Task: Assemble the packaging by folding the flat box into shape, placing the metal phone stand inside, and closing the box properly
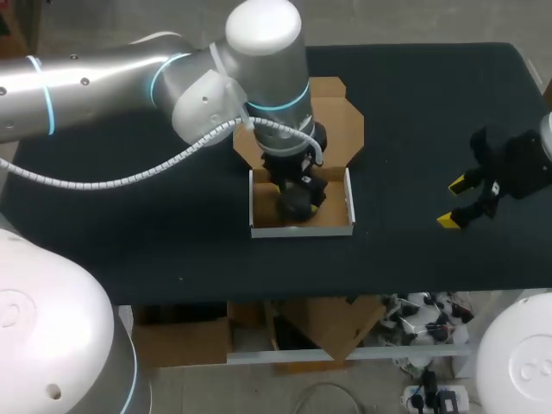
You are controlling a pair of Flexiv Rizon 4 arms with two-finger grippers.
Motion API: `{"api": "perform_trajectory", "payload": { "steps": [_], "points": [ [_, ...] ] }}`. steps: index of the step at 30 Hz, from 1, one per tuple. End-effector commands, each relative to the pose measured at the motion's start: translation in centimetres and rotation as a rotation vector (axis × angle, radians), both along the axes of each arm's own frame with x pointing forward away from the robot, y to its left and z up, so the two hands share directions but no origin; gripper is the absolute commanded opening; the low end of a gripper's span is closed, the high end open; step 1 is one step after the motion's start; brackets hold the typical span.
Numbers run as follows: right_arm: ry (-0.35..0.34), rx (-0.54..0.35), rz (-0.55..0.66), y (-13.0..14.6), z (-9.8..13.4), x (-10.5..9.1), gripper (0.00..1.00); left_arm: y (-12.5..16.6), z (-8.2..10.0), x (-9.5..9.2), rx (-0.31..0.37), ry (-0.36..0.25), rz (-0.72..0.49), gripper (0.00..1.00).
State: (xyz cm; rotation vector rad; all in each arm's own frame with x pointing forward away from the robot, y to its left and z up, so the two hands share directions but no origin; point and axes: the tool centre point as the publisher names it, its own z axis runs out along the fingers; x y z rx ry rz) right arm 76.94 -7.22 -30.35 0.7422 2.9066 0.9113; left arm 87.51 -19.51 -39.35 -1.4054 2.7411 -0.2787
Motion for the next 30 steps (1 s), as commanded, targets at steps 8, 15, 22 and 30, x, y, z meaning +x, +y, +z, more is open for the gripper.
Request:
{"api": "perform_trajectory", "payload": {
  "steps": [8,15,22,30],
  "points": [
    [0.0,0.001,0.0,0.0,0.1,-0.1,1.0,-0.3,0.7,-0.3,0.015,0.009,0.032,1.0],
    [0.0,0.001,0.0,0.0,0.1,-0.1,1.0,-0.5,1.6,-1.3,0.053,0.028,0.149,1.0],
    [0.0,0.001,0.0,0.0,0.1,-0.1,1.0,-0.9,2.3,-1.7,0.026,0.05,0.239,1.0],
    [0.0,0.001,0.0,0.0,0.1,-0.1,1.0,-1.2,2.5,-2.2,-0.002,0.08,0.354,1.0]
  ]
}}
